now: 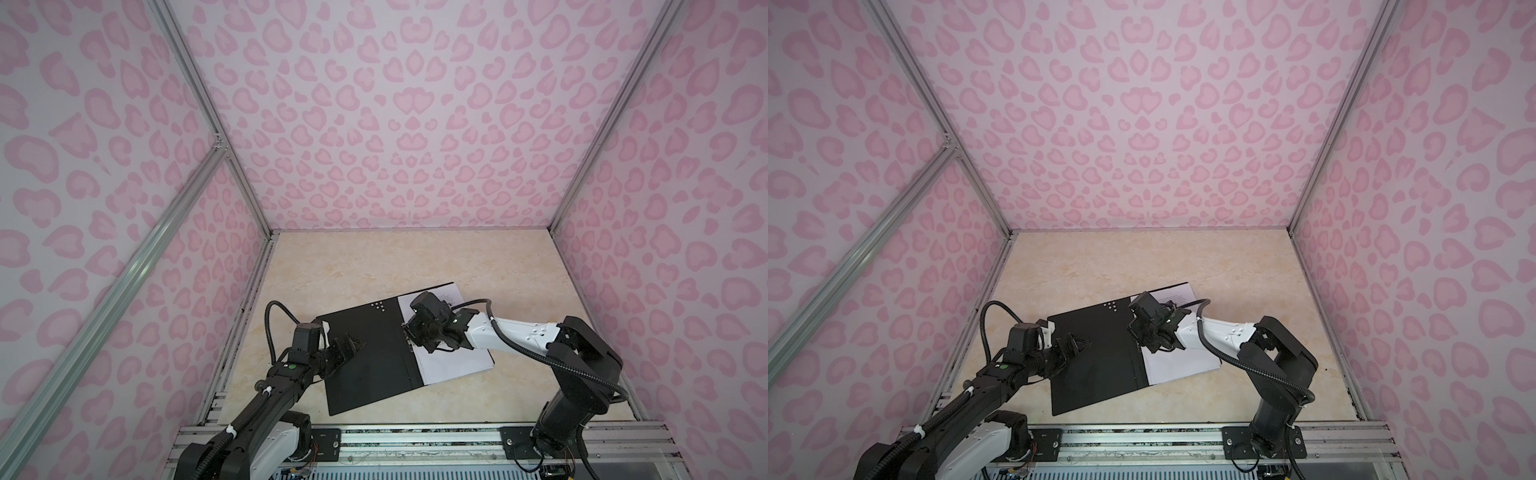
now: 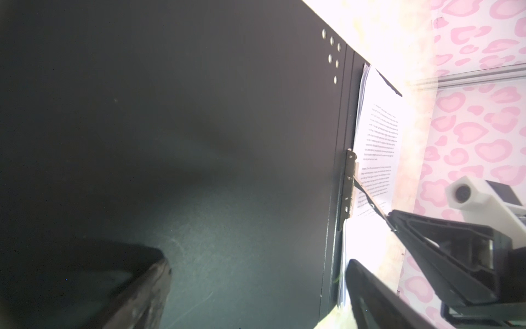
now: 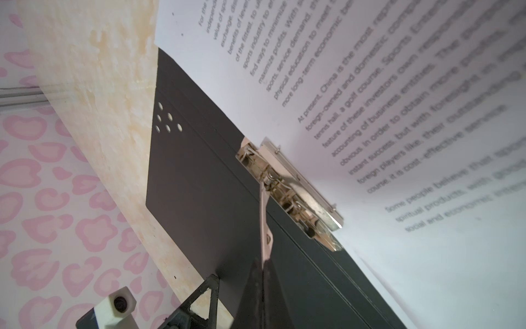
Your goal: Put the files into the folder
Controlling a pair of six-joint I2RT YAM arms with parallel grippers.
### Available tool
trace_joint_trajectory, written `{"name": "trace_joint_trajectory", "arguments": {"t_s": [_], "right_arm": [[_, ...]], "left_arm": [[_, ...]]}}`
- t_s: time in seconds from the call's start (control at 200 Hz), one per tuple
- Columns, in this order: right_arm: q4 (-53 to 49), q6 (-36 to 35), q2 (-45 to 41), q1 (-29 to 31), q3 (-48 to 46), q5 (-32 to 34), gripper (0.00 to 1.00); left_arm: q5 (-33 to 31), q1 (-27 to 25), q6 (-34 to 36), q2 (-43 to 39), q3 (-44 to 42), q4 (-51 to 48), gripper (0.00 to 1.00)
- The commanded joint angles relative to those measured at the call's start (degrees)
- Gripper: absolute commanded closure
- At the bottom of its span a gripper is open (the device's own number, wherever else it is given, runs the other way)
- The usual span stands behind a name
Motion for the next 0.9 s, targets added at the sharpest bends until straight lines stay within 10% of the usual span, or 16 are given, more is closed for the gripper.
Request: {"name": "trace_joint_trajectory", "arguments": {"t_s": [0.0, 0.455, 0.895], "right_arm": [[3.5, -2.9, 0.6, -0.4, -0.4, 0.8, 1.00], [2.2, -13.3, 4.3, -3.9, 5.3, -0.2, 1.00], [13.3, -15.8, 3.5, -5.1, -10.5, -0.9, 1.00]], "left_arm": [[-0.9, 0.0, -0.5, 0.4, -0.7, 0.2, 0.03], [-3.0, 0.2, -1.7, 4.3, 1.5, 0.4, 0.03], [-8.9, 1.1, -5.7, 0.9, -1.3, -2.5, 0.03]]}}
